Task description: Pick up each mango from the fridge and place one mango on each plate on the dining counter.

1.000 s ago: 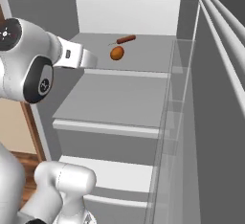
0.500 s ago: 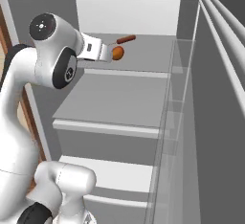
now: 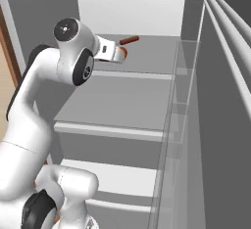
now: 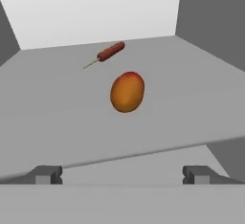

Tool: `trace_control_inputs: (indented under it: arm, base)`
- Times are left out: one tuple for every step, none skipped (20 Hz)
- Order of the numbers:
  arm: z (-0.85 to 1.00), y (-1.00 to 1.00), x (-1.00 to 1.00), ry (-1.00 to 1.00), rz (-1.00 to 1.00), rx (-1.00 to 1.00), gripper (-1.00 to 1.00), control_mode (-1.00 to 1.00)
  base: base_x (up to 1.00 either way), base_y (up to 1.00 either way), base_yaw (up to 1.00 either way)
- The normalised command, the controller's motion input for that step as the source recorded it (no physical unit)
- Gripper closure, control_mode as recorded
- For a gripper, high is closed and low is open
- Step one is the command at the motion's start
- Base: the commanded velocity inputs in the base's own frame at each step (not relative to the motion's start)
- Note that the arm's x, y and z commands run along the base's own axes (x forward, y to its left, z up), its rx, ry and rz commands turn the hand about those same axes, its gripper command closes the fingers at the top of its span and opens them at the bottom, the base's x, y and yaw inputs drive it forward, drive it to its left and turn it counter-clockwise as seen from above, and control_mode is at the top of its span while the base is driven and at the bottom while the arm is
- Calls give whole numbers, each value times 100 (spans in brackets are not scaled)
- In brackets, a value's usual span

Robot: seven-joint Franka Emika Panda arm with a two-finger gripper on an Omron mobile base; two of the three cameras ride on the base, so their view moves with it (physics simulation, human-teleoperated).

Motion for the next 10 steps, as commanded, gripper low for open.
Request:
trace_control_inputs:
  arm:
    - [-11,0,51,0,0,0,-100,-100]
    - [-11,0,50,0,0,0,-100,-100]
    - [-12,0,50,1,0,0,-100,-100]
    - [-13,0,50,2,0,0,-100,-100]
    - [-12,0,49,2,0,0,-100,-100]
    - [-12,-1,48,2,0,0,-100,-100]
    - [-10,-1,49,2,0,0,-100,-100]
    - [-7,-2,49,2,0,0,-100,-100]
    - [-10,-1,48,2,0,0,-100,-100]
    - [-8,-2,48,2,0,0,-100,-100]
  base:
    - [0,0,0]
    - [0,0,0]
    - [0,0,0]
    - [0,0,0]
    - [0,0,0]
    - [0,0,0]
    - [0,0,0]
    - [0,0,0]
    - [0,0,0]
    - [0,0,0]
